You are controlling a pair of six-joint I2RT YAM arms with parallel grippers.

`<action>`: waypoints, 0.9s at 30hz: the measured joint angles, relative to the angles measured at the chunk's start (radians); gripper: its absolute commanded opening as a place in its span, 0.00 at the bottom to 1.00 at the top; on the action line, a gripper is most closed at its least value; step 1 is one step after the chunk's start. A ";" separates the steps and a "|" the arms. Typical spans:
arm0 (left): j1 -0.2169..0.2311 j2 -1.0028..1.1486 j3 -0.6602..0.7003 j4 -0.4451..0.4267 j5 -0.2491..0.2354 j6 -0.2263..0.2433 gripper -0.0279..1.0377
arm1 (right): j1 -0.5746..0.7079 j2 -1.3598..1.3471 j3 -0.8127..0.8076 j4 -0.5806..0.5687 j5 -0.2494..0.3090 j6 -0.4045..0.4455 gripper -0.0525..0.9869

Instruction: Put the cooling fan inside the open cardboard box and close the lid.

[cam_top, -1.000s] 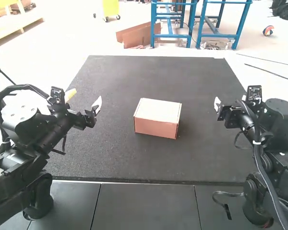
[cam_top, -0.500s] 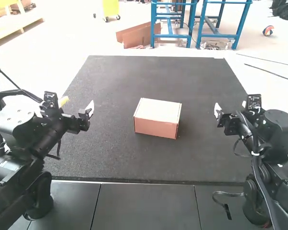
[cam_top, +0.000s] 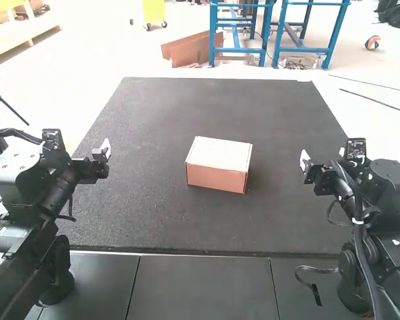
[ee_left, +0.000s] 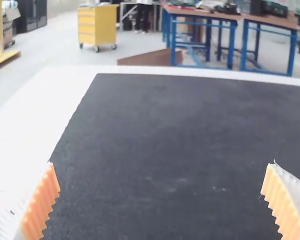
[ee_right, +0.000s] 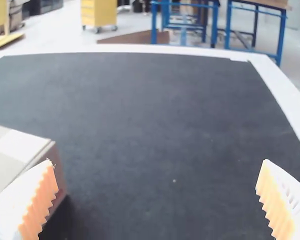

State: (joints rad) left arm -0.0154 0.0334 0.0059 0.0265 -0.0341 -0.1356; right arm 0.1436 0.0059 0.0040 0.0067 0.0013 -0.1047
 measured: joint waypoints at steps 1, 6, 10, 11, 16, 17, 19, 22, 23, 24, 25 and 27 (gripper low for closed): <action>0.020 -0.011 0.000 -0.010 0.000 0.000 0.92 | -0.001 0.000 0.000 -0.001 0.000 0.000 0.93; 0.102 -0.023 0.000 -0.053 0.000 0.001 0.92 | -0.001 0.000 0.000 -0.005 0.000 0.007 0.93; 0.114 -0.024 0.000 -0.053 0.000 0.004 0.93 | -0.001 0.000 0.000 -0.008 0.000 0.008 0.93; 0.114 -0.023 0.000 -0.053 0.000 0.005 0.93 | -0.001 0.000 0.000 -0.008 0.000 0.008 0.93; 0.114 -0.023 0.000 -0.052 0.000 0.007 0.93 | -0.002 0.000 0.000 -0.008 0.000 0.011 0.93; 0.114 -0.023 0.000 -0.052 0.000 0.008 0.93 | -0.003 0.000 0.000 -0.008 0.000 0.012 0.93; 0.114 -0.023 0.000 -0.052 0.000 0.007 0.93 | -0.014 0.000 0.000 -0.008 0.000 0.015 0.93; 0.114 -0.023 0.000 -0.051 0.000 0.007 0.93 | -0.045 0.000 0.000 -0.009 0.000 0.018 0.93; 0.114 -0.023 0.000 -0.051 0.000 0.007 0.93 | -0.055 0.000 0.000 -0.009 0.000 0.019 0.93; 0.114 -0.023 0.000 -0.051 0.000 0.007 0.93 | -0.063 0.000 0.000 -0.009 0.000 0.019 0.93; 0.114 -0.023 0.000 -0.051 0.000 0.007 0.93 | -0.070 0.000 0.000 -0.008 0.000 0.019 0.93; 0.114 -0.023 0.000 -0.050 0.000 0.007 0.93 | -0.079 0.000 0.000 -0.009 0.000 0.022 0.93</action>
State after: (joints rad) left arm 0.0982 0.0101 0.0059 -0.0238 -0.0341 -0.1284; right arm 0.0643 0.0059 0.0040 -0.0021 0.0010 -0.0830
